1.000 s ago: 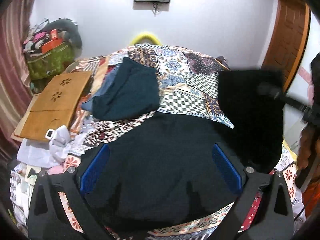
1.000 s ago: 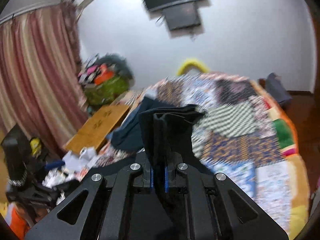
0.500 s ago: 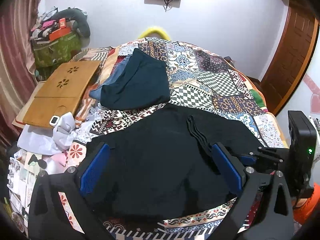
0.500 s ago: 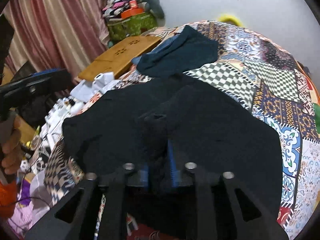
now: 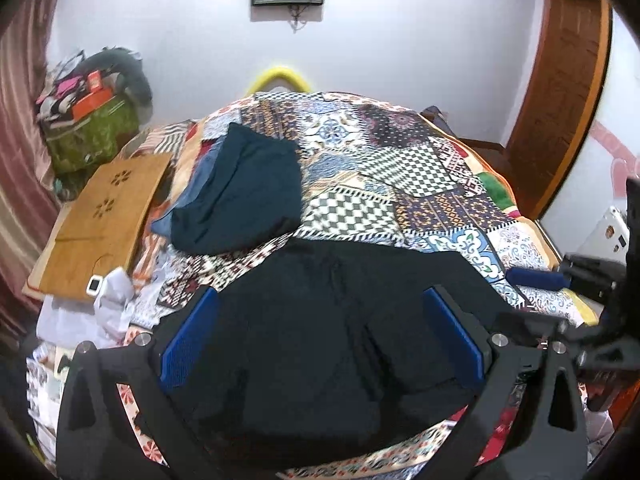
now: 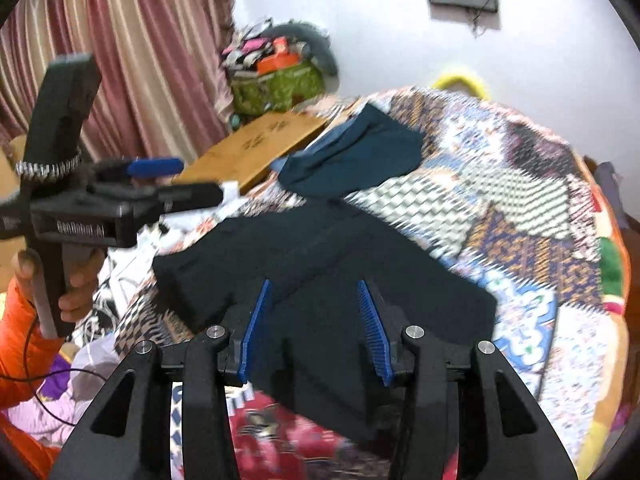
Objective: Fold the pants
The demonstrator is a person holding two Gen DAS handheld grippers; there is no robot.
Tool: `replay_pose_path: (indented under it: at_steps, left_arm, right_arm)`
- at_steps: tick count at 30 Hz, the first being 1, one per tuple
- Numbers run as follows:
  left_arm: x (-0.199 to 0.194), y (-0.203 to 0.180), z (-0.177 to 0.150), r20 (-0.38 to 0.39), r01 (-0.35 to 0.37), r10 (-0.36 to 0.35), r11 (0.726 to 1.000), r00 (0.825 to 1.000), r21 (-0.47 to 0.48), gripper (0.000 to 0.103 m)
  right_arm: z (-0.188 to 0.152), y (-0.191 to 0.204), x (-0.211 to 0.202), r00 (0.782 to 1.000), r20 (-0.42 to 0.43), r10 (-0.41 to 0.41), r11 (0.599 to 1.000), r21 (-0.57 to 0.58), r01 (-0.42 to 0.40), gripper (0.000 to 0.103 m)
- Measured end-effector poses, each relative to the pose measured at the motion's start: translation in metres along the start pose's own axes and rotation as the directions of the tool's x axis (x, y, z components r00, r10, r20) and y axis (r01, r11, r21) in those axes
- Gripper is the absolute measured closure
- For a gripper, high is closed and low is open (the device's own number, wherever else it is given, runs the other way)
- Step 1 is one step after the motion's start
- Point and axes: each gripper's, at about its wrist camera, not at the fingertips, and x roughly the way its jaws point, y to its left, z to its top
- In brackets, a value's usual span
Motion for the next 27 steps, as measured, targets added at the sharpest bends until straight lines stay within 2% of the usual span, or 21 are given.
replay_pose_path:
  at_steps: [4, 8, 11, 16, 18, 23, 27]
  left_arm:
    - [0.014, -0.017, 0.015, -0.021, 0.037, -0.036, 0.999, 0.999, 0.025, 0.000]
    - [0.042, -0.034, 0.027, -0.083, 0.062, -0.058, 0.997, 0.995, 0.047, 0.000]
    - [0.069, -0.043, 0.029, -0.161, 0.071, -0.060, 0.996, 0.985, 0.062, 0.000]
    - [0.112, -0.056, 0.020, -0.265, 0.035, -0.006, 0.994, 0.964, 0.106, 0.000]
    - [0.128, -0.060, 0.014, -0.306, 0.029, 0.010, 0.992, 0.952, 0.124, 0.000]
    - [0.154, -0.058, -0.008, -0.401, 0.021, 0.053, 0.984, 0.915, 0.177, 0.000]
    - [0.152, -0.051, -0.016, -0.389, 0.034, 0.031, 0.986, 0.921, 0.161, 0.000]
  right_arm:
    - [0.007, -0.025, -0.010, 0.998, 0.039, -0.039, 0.999, 0.032, 0.038, 0.062]
    - [0.011, -0.049, -0.005, 0.998, 0.038, -0.046, 0.997, 0.069, 0.043, 0.062]
    - [0.009, -0.064, 0.009, 0.999, -0.001, -0.035, 0.994, 0.101, 0.035, 0.062]
    - [-0.005, -0.085, 0.043, 0.995, -0.095, -0.009, 0.989, 0.147, 0.023, 0.059]
    - [-0.013, -0.094, 0.058, 0.990, -0.137, 0.013, 0.983, 0.182, 0.013, 0.051]
    - [-0.037, -0.111, 0.080, 0.969, -0.234, 0.077, 0.971, 0.239, -0.020, 0.048]
    - [-0.045, -0.119, 0.072, 0.969, -0.226, 0.103, 0.963, 0.265, -0.041, 0.046]
